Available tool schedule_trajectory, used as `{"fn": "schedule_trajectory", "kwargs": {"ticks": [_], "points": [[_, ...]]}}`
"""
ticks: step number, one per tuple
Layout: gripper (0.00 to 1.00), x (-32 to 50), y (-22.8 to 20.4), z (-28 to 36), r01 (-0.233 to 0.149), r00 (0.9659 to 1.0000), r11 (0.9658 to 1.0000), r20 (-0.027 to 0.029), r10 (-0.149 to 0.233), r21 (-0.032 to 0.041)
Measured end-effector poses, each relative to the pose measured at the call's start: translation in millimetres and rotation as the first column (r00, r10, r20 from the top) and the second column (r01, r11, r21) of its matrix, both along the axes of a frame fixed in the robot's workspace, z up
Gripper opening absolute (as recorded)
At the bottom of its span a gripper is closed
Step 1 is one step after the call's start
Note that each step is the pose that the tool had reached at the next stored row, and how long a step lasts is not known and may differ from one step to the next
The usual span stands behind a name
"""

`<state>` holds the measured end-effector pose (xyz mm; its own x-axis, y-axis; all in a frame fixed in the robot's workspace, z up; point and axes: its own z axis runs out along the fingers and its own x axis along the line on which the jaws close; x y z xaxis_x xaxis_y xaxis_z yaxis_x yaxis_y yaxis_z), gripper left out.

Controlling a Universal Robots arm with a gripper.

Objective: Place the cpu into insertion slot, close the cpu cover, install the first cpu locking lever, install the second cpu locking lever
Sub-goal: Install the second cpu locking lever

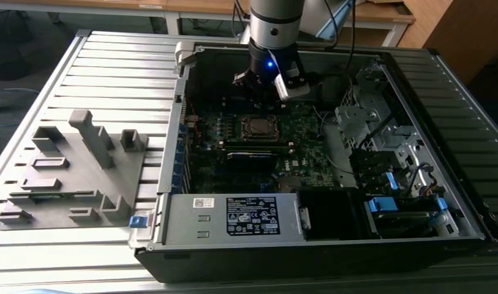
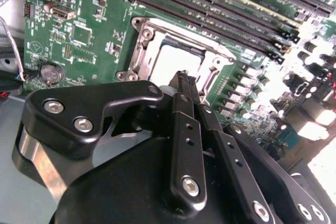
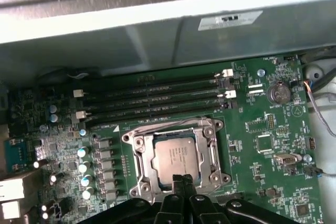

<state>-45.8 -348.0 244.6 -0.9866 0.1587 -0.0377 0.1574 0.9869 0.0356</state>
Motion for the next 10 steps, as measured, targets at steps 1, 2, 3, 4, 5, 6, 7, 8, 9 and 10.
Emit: {"fn": "schedule_trajectory", "kwargs": {"ticks": [1,2,3,4,5,6,7,8,9,10], "points": [[0.11,0.0,-1.1,0.0,0.0,1.0,1.0,-0.0001,0.0,-0.0001],[0.11,0.0,-2.2,0.0,0.0,1.0,1.0,0.0,0.0,-0.0001],[0.11,0.0,-3.2,0.0,0.0,1.0,1.0,0.0,0.0,-0.0003],[0.11,0.0,-4.1,0.0,0.0,1.0,1.0,0.0,0.0,-0.0005],[0.11,0.0,-4.9,0.0,0.0,1.0,1.0,0.0,0.0,-0.0007],[0.11,0.0,-5.8,0.0,0.0,1.0,1.0,0.0,0.0,-0.001],[0.11,0.0,-6.6,0.0,0.0,1.0,1.0,0.0,0.0,-0.0012],[0.11,0.0,-7.1,0.0,0.0,1.0,1.0,0.0,0.0,-0.0016],[0.11,0.0,-7.2,-0.1,0.0,1.0,1.0,0.0001,0.0,-0.0018],[0.11,0.0,-7.3,-0.1,0.0,1.0,1.0,0.0,0.0,-0.0019]]}}
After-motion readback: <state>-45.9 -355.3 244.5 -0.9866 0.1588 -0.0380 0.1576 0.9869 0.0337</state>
